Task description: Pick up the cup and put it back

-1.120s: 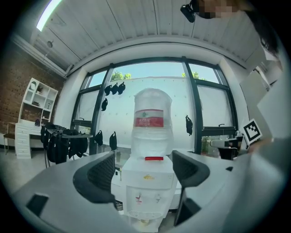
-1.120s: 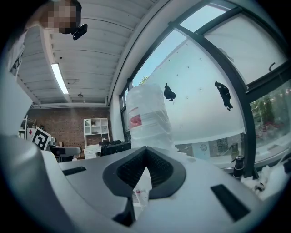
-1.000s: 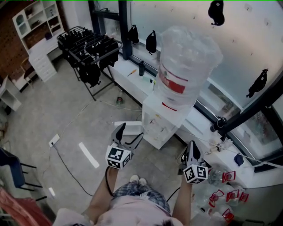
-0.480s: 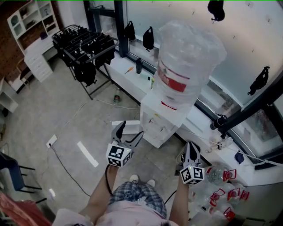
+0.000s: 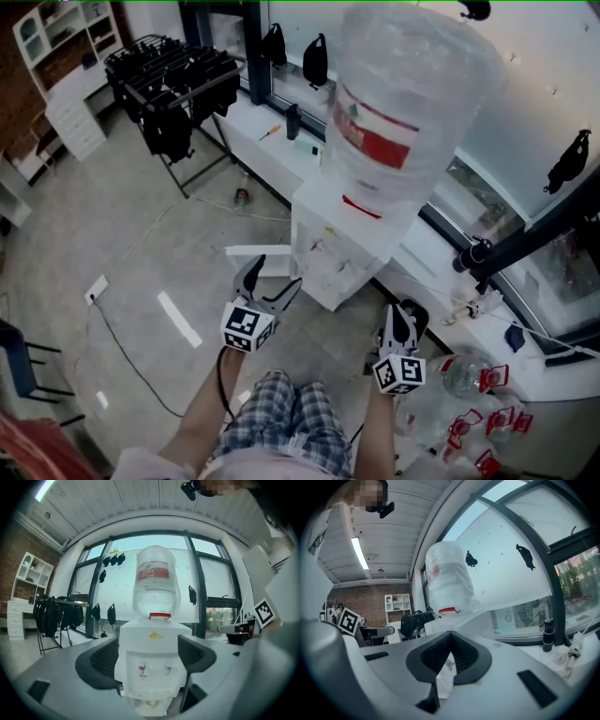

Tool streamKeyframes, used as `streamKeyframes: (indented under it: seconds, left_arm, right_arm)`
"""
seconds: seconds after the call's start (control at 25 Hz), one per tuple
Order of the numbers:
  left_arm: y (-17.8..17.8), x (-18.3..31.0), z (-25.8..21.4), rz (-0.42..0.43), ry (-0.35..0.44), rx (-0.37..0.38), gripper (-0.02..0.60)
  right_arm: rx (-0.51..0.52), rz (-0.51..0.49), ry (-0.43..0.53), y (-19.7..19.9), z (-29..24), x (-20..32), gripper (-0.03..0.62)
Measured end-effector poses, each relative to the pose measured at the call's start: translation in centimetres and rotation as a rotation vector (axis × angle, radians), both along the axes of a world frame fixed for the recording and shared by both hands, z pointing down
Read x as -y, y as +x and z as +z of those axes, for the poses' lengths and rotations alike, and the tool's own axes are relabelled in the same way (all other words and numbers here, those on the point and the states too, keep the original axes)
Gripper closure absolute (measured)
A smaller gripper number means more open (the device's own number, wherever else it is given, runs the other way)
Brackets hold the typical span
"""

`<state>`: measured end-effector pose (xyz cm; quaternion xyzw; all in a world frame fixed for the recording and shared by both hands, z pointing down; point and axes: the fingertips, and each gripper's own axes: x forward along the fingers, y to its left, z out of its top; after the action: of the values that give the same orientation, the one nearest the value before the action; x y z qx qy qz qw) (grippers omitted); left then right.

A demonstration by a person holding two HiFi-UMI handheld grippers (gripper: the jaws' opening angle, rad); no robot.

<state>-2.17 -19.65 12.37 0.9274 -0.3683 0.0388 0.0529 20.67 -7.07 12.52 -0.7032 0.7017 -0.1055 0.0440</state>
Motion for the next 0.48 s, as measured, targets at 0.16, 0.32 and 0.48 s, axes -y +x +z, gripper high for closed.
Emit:
streamKeyframes:
  seconds: [0.16, 0.32, 0.48]
  left_arm:
    - [0.4, 0.7, 6.4, 0.021, -0.021, 0.013, 0.201]
    - [1.0, 1.4, 13.4, 0.043, -0.040, 0.019, 0.200]
    - [1.6, 1.6, 20.5, 0.068, -0.049, 0.030, 0.200]
  right_arm:
    - [-0.002, -0.012, -0.022, -0.3, 6.5, 0.8, 0.577]
    - [-0.004, -0.035, -0.045, -0.8, 13.5, 1.7, 0.577]
    - [-0.013, -0.065, -0.057, -1.1, 20.4, 2.5, 0.577]
